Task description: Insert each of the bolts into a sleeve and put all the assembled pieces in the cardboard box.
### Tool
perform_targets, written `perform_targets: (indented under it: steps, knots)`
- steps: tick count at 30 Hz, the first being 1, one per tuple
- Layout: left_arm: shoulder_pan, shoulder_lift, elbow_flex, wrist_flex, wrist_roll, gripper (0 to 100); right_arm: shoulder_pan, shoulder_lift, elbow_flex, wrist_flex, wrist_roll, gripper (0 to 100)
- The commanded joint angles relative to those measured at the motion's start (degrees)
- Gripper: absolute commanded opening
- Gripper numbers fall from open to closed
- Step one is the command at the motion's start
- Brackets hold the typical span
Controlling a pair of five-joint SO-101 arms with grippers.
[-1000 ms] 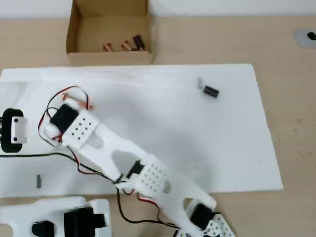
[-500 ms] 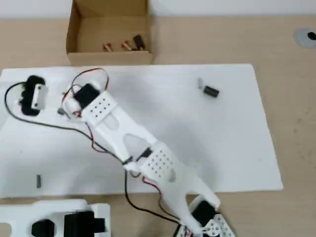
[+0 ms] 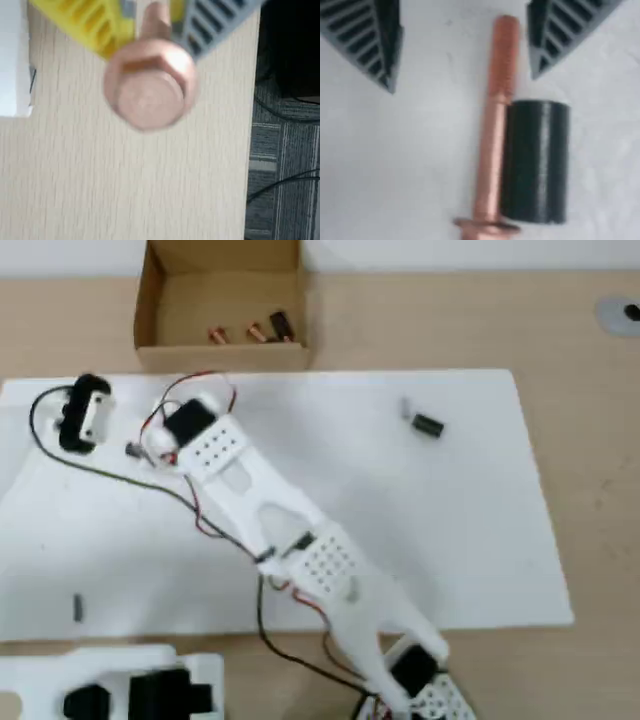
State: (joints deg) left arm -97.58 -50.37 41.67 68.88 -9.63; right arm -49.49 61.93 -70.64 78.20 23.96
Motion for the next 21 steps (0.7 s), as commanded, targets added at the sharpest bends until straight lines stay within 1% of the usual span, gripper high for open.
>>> perform_targets:
  steps: [1,5,9,17,21]
  knots:
    - [2.5,-0.3,-0.4,-1.1,0.4,1,1.2,-0.5,-2.2,-1.0,-0.8,21.3]
    - [4.5,-0.3,-0.4,-0.8,0.4,1,0.7,0.8,-2.3,-1.0,-0.8,21.3]
    - [4.7,-0.3,-0.4,-0.7,1.6,1,-1.6,0.9,-2.3,-1.0,-0.6,21.3]
    - [5.0,-0.3,0.0,-0.7,1.6,1,-5.7,1.0,-2.4,-1.0,-0.7,21.3]
    - [5.1,-0.3,0.0,-0.8,1.6,1,-6.5,1.3,-2.1,-3.5,-0.7,21.3]
